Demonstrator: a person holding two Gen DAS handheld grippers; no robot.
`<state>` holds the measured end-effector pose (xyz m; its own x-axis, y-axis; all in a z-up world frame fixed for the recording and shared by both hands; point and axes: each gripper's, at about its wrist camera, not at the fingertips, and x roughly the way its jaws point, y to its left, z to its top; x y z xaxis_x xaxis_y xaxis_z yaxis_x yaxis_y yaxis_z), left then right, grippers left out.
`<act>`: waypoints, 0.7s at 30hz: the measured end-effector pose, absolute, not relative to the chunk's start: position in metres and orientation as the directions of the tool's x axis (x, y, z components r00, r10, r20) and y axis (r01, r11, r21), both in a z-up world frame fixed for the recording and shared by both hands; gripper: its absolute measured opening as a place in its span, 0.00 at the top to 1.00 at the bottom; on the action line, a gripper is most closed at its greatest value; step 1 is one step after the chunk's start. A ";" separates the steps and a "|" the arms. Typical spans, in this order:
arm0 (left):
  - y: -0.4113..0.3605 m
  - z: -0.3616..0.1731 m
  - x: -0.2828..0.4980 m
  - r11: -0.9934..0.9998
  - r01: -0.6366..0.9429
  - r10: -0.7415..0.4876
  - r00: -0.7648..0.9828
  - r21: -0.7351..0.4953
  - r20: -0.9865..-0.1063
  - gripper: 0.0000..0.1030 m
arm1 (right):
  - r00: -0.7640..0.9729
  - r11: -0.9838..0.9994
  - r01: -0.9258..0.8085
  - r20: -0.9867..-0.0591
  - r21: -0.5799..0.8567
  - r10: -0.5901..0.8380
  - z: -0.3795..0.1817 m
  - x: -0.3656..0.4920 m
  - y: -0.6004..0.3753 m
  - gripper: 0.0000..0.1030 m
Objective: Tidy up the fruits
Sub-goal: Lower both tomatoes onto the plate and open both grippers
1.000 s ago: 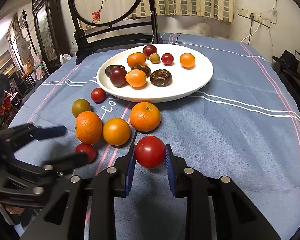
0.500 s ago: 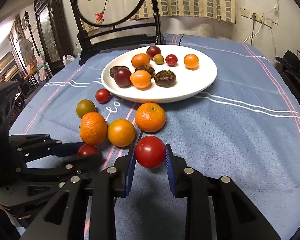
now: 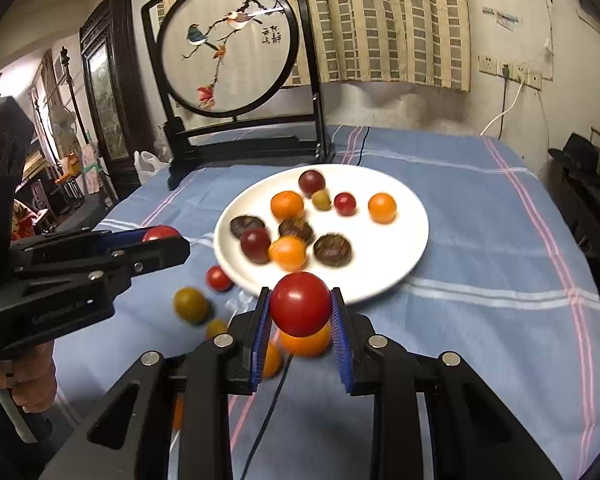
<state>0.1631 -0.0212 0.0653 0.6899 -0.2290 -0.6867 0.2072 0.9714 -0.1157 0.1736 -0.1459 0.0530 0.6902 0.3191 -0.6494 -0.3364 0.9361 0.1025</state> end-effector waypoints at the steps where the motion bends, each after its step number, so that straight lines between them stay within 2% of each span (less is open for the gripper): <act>1: -0.021 0.062 0.175 0.975 0.191 -0.216 0.688 -0.115 -0.693 0.73 | 0.688 0.936 -0.338 -0.653 0.098 0.317 0.053 0.182 -0.145 0.72; 10: -0.036 0.032 0.241 0.987 0.145 -0.150 0.632 -0.073 -0.760 0.73 | 0.634 0.930 -0.353 -0.704 0.105 0.320 0.025 0.237 -0.131 0.72; 15: -0.045 0.021 0.263 0.985 0.150 -0.162 0.614 -0.087 -0.773 0.73 | 0.616 0.933 -0.339 -0.720 0.125 0.320 0.012 0.247 -0.134 0.71; 16: -0.047 0.019 0.267 0.983 0.150 -0.176 0.610 -0.105 -0.773 0.67 | 0.617 0.934 -0.333 -0.719 0.129 0.320 0.011 0.248 -0.136 0.65; 17: -0.046 0.019 0.268 0.982 0.146 -0.181 0.611 -0.115 -0.771 0.46 | 0.622 0.935 -0.328 -0.715 0.133 0.320 0.010 0.249 -0.137 0.56; 18: -0.046 0.019 0.268 0.985 0.129 -0.173 0.618 -0.118 -0.767 0.37 | 0.635 0.939 -0.317 -0.705 0.136 0.316 0.010 0.249 -0.140 0.40; 21: -0.043 0.024 0.262 0.985 0.122 -0.173 0.635 -0.123 -0.753 0.34 | 0.641 0.938 -0.321 -0.698 0.133 0.318 0.013 0.245 -0.142 0.40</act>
<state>0.2617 -0.0428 0.0243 0.6352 -0.1725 -0.7528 0.1221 0.9849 -0.1227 0.2446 -0.1423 0.0128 0.6410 0.3185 -0.6984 -0.3210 0.9377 0.1330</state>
